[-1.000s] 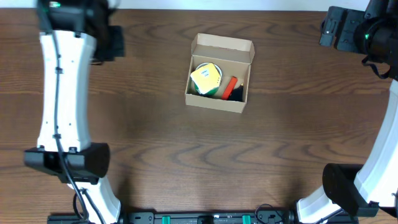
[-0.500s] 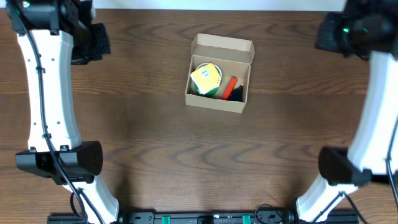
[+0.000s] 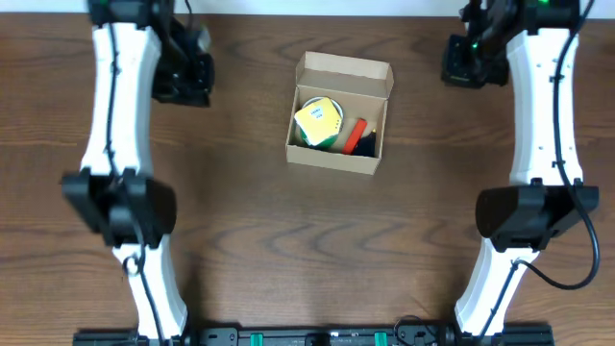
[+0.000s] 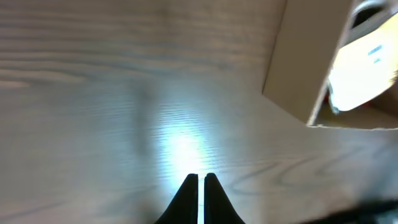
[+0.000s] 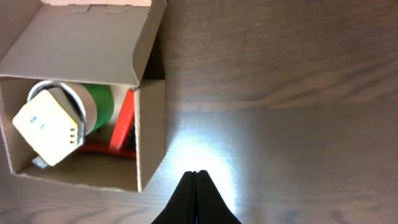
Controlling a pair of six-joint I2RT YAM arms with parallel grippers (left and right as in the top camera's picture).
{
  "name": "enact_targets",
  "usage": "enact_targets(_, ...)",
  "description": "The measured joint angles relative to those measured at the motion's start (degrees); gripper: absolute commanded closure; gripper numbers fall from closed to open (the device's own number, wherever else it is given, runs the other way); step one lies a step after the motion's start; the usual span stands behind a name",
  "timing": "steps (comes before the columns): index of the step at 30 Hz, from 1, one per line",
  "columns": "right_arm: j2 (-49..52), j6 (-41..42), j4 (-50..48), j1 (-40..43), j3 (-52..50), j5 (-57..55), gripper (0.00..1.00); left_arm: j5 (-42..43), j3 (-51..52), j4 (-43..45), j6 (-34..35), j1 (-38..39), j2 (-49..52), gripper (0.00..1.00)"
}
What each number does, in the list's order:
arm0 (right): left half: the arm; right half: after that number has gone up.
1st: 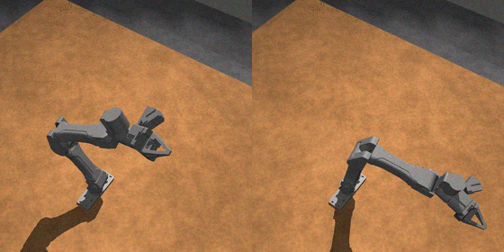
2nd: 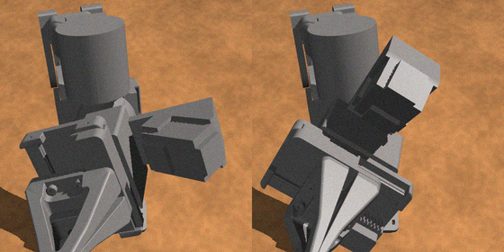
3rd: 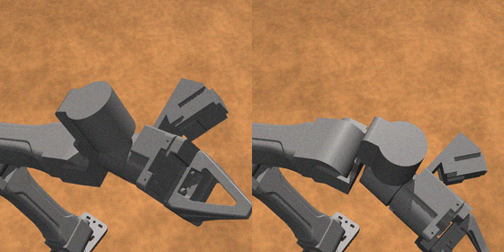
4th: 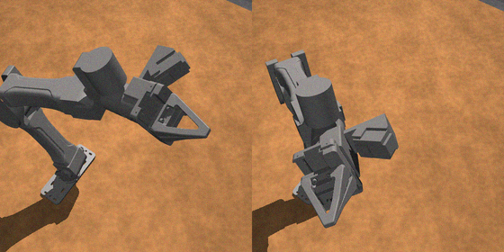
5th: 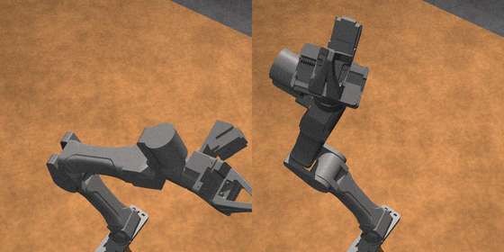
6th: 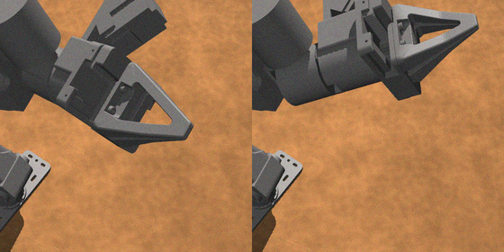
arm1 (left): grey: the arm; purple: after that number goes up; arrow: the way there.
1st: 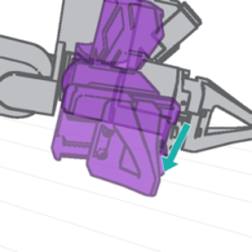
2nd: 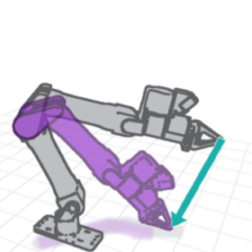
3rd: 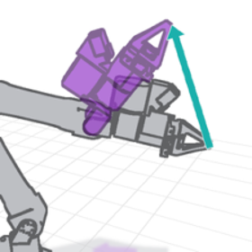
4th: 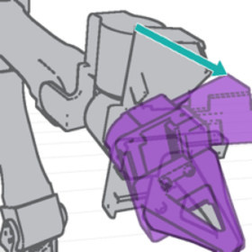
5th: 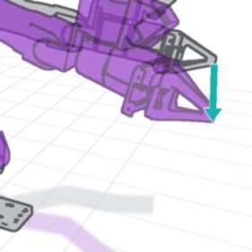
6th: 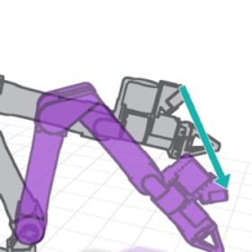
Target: Pack container
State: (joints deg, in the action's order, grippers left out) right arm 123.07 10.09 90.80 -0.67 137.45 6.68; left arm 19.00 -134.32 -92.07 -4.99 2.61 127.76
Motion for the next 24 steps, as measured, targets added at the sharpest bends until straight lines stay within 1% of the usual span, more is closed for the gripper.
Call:
enact_targets(4, 0.0, 0.0, -3.06, -0.83, -4.83, -0.02, 0.99, 2.58, 0.28, 0.07, -1.6, 1.55, 6.62, 0.94)
enact_targets(8, 0.04, 0.0, -5.2, -0.92, -9.03, -0.02, 0.99, 4.46, 0.37, 0.57, -2.73, 4.63, 10.08, 0.94)
enact_targets(16, 0.22, 0.0, -7.67, -0.92, -12.13, -0.04, 0.98, 5.68, 0.37, 0.7, -2.95, 11.67, 12.61, 0.94)
enact_targets(24, 0.22, 0.0, -8.17, -0.92, -12.28, -0.26, 0.99, 6.14, 0.37, 2.89, -1.79, 15.65, 12.63, 0.94)
